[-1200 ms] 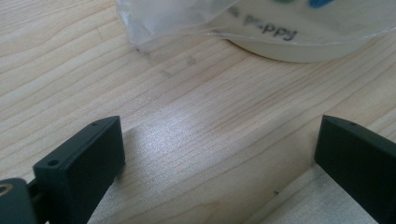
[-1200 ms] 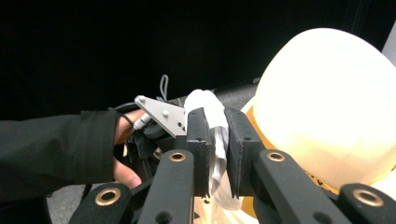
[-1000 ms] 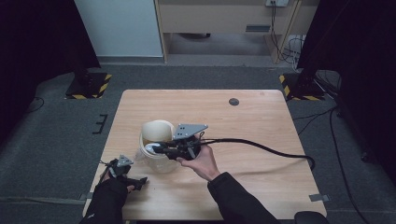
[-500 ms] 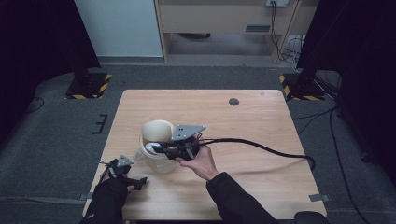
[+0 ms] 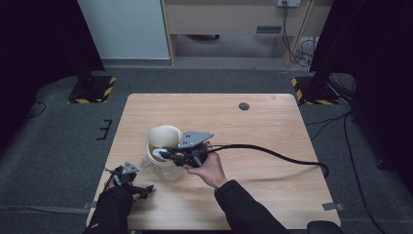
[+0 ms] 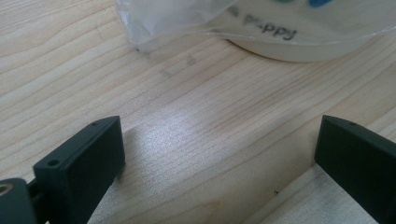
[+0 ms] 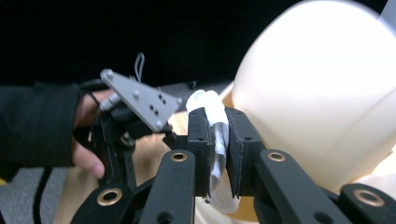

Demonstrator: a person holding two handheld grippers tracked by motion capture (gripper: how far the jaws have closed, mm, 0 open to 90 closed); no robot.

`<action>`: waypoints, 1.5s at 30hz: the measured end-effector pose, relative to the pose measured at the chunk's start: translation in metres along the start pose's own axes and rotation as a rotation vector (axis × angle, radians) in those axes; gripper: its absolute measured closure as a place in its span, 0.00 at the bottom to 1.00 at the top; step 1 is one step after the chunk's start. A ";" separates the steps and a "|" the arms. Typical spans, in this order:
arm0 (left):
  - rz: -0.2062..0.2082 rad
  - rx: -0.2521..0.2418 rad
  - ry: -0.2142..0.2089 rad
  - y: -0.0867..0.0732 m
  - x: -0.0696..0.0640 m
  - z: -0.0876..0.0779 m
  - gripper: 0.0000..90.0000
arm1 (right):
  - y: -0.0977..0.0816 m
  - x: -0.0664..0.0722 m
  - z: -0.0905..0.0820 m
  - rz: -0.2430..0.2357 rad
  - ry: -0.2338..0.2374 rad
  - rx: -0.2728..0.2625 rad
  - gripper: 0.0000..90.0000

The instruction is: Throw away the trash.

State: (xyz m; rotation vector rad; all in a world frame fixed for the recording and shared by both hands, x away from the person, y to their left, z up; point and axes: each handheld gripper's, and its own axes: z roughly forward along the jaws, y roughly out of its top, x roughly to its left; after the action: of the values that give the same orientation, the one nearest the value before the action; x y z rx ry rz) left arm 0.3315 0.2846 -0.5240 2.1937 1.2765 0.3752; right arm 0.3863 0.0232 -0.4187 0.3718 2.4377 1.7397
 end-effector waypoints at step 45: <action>0.014 -0.019 0.022 -0.002 -0.002 0.003 0.00 | -0.084 -0.044 -0.166 0.267 -0.471 0.091 0.29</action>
State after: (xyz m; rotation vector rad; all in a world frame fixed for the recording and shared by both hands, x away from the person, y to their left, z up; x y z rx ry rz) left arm 0.3310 0.2829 -0.5271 2.1892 1.2645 0.4164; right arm 0.3779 -0.1664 -0.4447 1.0285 2.1966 1.4163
